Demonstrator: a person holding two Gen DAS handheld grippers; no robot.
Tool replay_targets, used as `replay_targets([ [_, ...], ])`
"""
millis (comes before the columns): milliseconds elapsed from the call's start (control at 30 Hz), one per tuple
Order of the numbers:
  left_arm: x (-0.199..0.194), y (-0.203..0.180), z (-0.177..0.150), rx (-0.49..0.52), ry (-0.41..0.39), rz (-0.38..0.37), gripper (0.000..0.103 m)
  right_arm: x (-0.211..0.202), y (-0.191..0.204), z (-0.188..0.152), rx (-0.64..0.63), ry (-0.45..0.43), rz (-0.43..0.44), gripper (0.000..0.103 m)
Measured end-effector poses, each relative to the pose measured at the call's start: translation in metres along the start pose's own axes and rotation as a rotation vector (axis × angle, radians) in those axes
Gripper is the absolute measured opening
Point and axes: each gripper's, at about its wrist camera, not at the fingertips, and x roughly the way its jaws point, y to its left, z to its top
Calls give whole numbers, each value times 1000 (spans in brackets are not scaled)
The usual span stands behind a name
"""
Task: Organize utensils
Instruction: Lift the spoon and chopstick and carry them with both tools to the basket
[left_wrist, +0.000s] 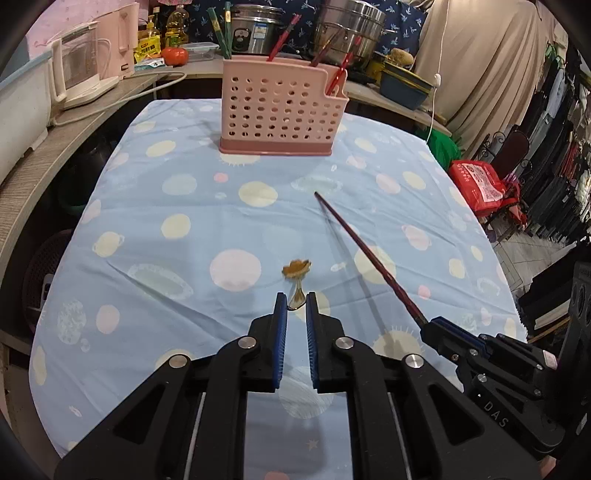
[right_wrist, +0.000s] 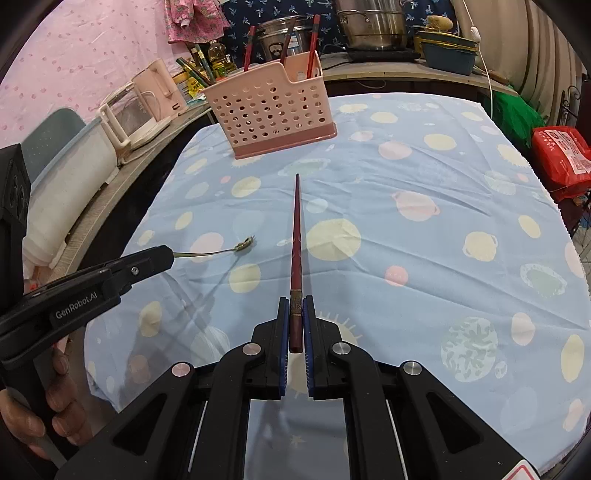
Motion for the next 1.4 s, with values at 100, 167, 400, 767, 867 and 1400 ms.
replay_targets([
  [100,-6,1,6,-4,-15,-6,9,-3,2,5,-2,-10,10,7],
  [167,-9,1,11,-5,-27,-9,6,-6,4,9,0,-17,18,7],
  [400,-16,4,29,-4,-57,-15,1,-16,6,28,6,-57,36,7],
  [767,-32,7,61,-6,-111,-25,0,-38,9,67,3,-142,64,7],
  [867,-41,5,73,3,-135,-27,0,-48,11,82,-3,-178,68,7],
  [1400,-77,5,189,63,-322,-11,0,-84,23,214,-48,-392,83,7],
])
